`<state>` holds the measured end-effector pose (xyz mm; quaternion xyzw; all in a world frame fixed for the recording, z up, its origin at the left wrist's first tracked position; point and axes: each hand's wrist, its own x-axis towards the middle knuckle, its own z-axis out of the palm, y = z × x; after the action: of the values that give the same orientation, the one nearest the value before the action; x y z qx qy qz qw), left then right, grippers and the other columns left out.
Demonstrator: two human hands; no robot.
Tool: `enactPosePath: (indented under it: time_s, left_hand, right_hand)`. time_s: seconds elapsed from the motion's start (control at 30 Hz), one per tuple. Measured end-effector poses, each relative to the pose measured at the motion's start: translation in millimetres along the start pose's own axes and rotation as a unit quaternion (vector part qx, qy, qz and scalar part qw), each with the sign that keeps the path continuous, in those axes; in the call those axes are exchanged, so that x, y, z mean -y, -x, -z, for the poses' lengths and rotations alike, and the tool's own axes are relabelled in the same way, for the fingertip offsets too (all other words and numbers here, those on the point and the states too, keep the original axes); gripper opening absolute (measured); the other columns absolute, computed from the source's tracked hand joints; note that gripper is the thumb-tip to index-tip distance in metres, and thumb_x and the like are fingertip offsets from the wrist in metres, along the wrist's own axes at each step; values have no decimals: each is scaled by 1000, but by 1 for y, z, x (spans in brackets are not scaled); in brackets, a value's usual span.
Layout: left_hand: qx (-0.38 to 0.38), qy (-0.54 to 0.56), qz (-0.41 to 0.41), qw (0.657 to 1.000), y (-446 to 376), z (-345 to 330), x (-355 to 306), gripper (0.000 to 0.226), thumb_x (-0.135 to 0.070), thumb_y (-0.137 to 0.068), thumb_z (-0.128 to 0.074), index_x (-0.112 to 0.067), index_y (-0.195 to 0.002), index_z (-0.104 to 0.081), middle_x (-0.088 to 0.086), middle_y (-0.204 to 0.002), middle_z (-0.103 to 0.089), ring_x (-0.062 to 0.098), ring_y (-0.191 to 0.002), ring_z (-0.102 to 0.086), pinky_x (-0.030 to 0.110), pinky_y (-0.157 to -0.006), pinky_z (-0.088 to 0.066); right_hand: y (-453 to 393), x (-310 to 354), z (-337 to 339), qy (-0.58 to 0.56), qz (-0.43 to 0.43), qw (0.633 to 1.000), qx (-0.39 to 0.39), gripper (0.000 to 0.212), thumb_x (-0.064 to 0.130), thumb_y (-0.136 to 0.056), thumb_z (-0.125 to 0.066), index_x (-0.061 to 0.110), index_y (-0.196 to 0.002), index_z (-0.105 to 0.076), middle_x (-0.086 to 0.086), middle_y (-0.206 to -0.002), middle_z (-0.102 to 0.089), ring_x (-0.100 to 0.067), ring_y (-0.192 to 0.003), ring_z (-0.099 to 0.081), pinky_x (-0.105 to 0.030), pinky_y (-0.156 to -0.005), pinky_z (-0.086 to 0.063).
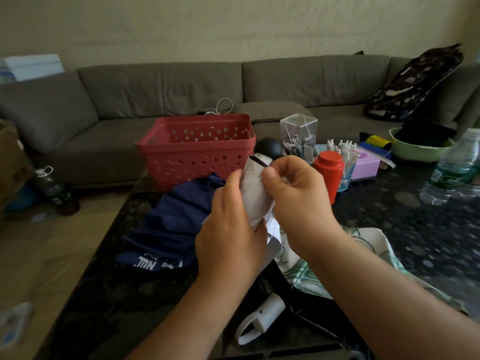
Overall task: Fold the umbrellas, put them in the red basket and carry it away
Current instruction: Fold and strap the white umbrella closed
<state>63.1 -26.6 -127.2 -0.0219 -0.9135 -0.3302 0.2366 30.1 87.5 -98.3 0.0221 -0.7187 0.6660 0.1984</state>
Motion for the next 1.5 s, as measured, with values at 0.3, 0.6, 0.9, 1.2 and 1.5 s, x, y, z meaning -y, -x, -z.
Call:
enactPosePath:
  time_s: [0.3, 0.6, 0.9, 1.2, 1.5]
  left_hand:
    - [-27, -100, -38, 994, -6, -3, 12, 93, -32, -83, -89, -35, -155, -31, -6, -132, -51, 19, -98, -69, 33, -56, -53]
    - [29, 34, 51, 998, -11, -1, 13, 102, -42, -85, -82, -52, -153, -7, -3, -135, -64, 26, -110, -70, 50, -86, -60]
    - [55, 174, 82, 980, -14, -6, 10, 48, -35, -84, -78, -49, -121, -50, -12, -95, -70, 15, -85, -70, 46, -71, -61]
    - [51, 180, 26, 982, -3, -11, 2, 61, -37, -84, -80, -41, -133, -44, -11, -104, -68, 16, -89, -69, 49, -70, -60]
    - [86, 248, -29, 965, -5, 1, 7, 106, -15, -87, -83, -82, -140, -21, -20, -138, -62, -1, -121, -65, 29, -96, -60]
  right_hand:
    - [1, 7, -2, 14, 6, 1000, 25, 29, 36, -97, -71, 12, -83, -68, 3, -69, -68, -10, -66, -62, -36, -66, -55]
    - [-4, 6, -5, 57, 32, 995, 79, 23, 15, -102, -63, 19, -79, -63, 13, -63, -60, -3, -60, -54, -27, -58, -46]
    - [-9, 6, -2, 90, 55, 992, 71, 23, 15, -103, -62, 20, -80, -58, 14, -65, -53, 0, -58, -45, -25, -61, -40]
    - [-10, -8, 0, 165, 68, 984, 7, 24, 29, -104, -60, 20, -82, -55, 9, -69, -59, -15, -76, -55, -34, -68, -42]
    - [-18, -6, 19, 39, 10, 993, 114, 16, 31, -99, -70, 18, -90, -71, 2, -75, -69, -10, -70, -63, -37, -69, -53]
